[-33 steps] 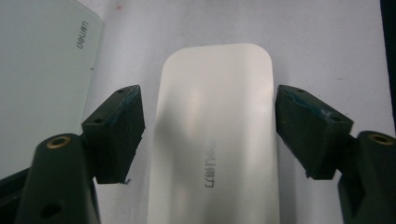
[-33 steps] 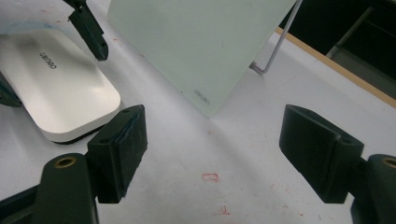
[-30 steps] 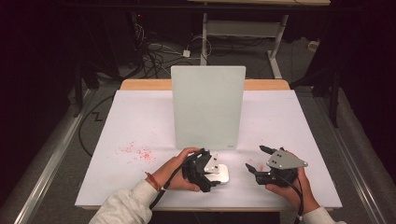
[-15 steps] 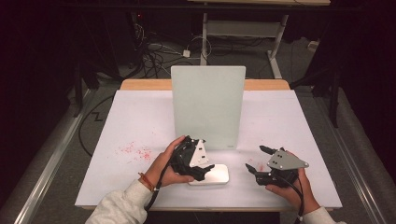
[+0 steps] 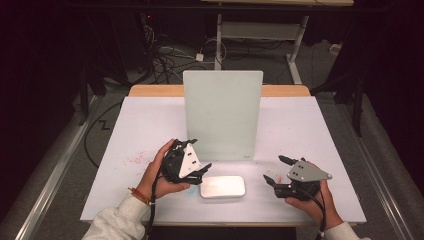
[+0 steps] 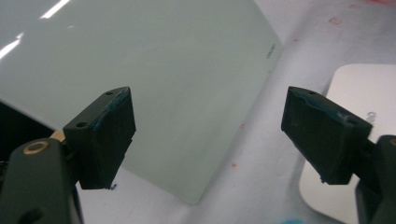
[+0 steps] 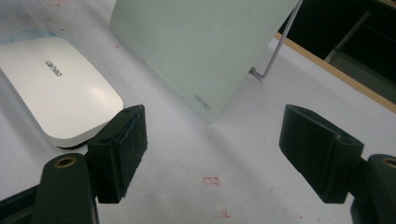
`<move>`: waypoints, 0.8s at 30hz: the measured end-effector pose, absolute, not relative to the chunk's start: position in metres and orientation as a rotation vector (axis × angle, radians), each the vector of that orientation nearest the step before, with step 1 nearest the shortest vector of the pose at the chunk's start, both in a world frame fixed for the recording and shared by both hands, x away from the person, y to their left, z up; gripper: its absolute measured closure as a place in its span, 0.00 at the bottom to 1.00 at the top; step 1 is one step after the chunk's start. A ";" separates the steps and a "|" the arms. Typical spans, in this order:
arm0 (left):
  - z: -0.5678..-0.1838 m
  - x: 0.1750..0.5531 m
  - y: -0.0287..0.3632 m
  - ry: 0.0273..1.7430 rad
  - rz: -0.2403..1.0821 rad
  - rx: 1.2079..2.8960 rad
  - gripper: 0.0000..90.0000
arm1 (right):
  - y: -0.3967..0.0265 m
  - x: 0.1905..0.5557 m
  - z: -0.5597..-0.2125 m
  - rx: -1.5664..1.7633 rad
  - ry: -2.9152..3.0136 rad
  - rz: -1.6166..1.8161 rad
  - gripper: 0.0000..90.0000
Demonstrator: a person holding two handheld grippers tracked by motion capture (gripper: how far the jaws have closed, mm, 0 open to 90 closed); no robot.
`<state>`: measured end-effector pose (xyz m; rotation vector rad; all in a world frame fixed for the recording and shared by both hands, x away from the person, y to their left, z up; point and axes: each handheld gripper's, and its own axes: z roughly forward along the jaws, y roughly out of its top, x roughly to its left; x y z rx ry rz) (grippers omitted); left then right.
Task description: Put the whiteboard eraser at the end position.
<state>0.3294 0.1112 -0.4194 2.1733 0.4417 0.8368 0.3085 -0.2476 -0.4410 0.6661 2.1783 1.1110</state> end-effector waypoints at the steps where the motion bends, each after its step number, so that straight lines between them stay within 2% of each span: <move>1: -0.420 0.329 0.114 0.455 0.843 2.167 0.19 | -0.248 0.309 -0.441 0.669 2.178 1.110 0.27; 10: -0.427 0.324 0.142 0.552 0.932 2.116 0.19 | -0.247 0.310 -0.443 0.666 2.184 1.102 0.27; 24: -0.445 0.313 0.179 0.671 0.928 2.111 0.19 | -0.249 0.310 -0.442 0.677 2.170 1.107 0.27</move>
